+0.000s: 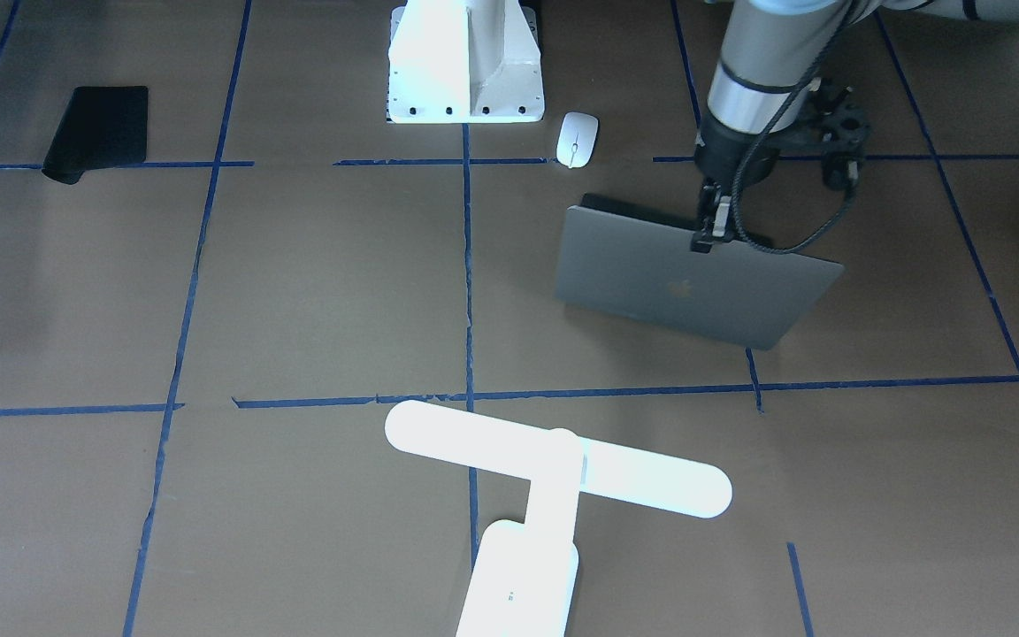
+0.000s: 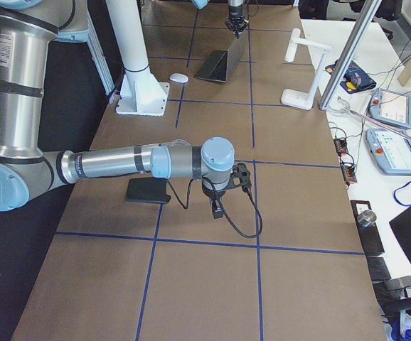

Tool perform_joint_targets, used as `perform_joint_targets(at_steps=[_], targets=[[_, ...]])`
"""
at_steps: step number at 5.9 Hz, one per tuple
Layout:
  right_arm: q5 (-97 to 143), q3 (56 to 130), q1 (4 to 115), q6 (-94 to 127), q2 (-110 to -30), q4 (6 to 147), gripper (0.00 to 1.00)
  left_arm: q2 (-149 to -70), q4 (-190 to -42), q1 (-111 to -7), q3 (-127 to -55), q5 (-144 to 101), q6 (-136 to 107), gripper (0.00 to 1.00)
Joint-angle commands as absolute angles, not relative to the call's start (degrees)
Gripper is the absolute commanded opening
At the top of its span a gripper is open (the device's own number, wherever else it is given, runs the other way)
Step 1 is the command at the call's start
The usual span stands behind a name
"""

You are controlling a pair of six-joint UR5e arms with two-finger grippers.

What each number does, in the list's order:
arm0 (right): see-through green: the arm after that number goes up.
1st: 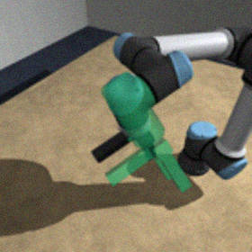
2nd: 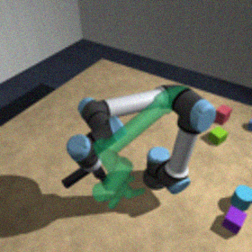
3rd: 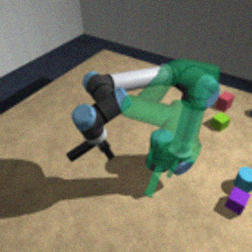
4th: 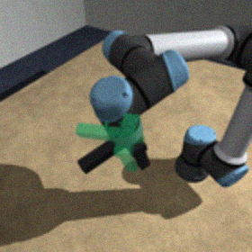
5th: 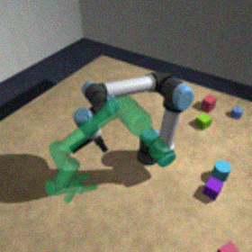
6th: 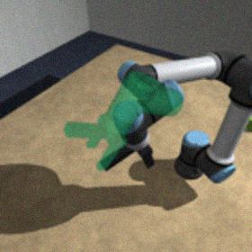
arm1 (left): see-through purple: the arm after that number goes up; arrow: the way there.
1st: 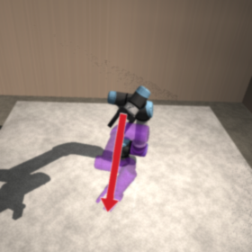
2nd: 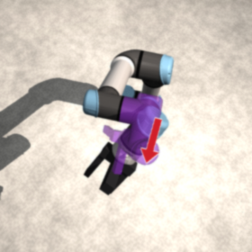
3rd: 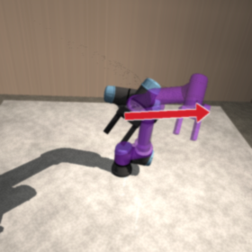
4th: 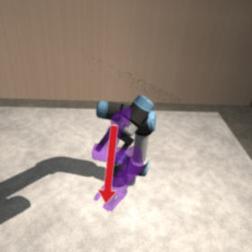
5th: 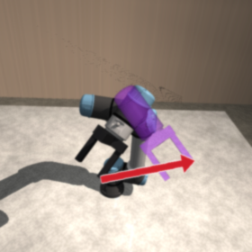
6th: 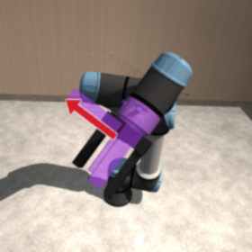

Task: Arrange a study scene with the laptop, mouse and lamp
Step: 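Lift and carry the open laptop with the left gripper toward the lamp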

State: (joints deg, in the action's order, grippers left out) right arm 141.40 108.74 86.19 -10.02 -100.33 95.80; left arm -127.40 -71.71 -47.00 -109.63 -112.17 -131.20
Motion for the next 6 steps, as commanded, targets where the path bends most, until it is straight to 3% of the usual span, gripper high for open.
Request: perform_joint_targets(at_steps=[1,5,6], targets=[[141.9,108.5,86.1,-10.0,-100.3,95.7,1.0,-134.1,-73.2,-44.8,-103.9,-112.1,-139.9,0.0],[141.9,108.6,86.0,-9.9,-100.3,95.7,1.0,-150.6,-78.8,-40.4,-82.2,-110.0,-153.6,0.0],[141.9,108.6,86.0,-9.9,-100.3,95.7,1.0,-151.6,-81.4,-40.5,-78.8,-109.1,-153.6,0.0]])
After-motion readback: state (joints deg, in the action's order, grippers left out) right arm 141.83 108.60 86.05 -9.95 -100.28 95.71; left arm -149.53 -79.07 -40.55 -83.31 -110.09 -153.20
